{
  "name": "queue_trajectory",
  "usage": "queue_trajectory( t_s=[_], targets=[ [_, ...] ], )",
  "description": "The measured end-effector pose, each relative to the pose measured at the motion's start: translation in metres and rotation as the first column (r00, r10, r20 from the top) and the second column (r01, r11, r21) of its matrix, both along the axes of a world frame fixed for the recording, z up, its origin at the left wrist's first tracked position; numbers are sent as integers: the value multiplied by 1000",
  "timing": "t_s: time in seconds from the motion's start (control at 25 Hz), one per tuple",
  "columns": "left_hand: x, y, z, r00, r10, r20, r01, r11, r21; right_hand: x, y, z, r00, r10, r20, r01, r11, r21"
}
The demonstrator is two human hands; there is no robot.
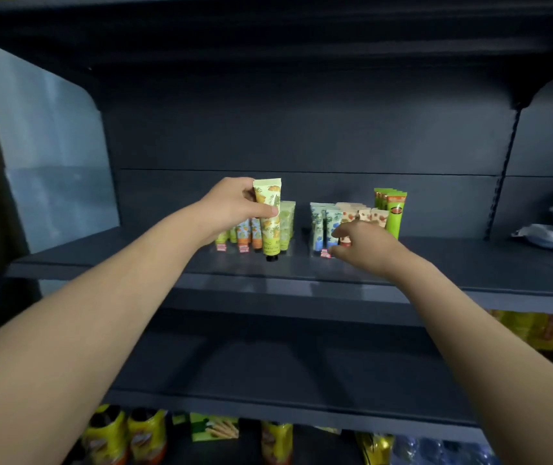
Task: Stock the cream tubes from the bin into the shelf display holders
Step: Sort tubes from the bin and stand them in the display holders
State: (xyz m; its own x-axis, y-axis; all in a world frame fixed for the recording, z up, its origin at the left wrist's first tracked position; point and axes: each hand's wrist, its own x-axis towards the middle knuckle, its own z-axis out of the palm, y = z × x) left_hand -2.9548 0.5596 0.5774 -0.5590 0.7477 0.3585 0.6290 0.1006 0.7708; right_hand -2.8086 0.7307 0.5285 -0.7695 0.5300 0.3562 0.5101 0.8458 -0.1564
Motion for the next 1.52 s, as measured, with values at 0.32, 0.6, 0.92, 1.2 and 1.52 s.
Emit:
queue_trajectory(
  t_s=[0.32, 0.6, 0.92, 1.2, 1.52],
  targets=[
    [-38, -49, -6, 999, 26, 27, -27, 999, 22, -42, -61, -14, 996, 85, -7, -86, 996, -39],
    [-142, -30, -7, 991, -130, -32, 131, 991, 33, -123, -77, -36, 999, -49, 12, 49, 996, -68],
    [-233, 24, -1, 960, -253, -123, 251, 968, -29, -199, -73, -66, 975, -206, 79, 215, 970, -117],
    [-257, 69, -3, 945, -240, -221, 225, 970, -90, -227, -61, -83, 964, -250, 88, 257, 963, -80],
    [-272, 88, -15, 937, -184, -296, 154, 980, -124, -228, -55, -92, 972, -227, 56, 229, 973, -24]
  ],
)
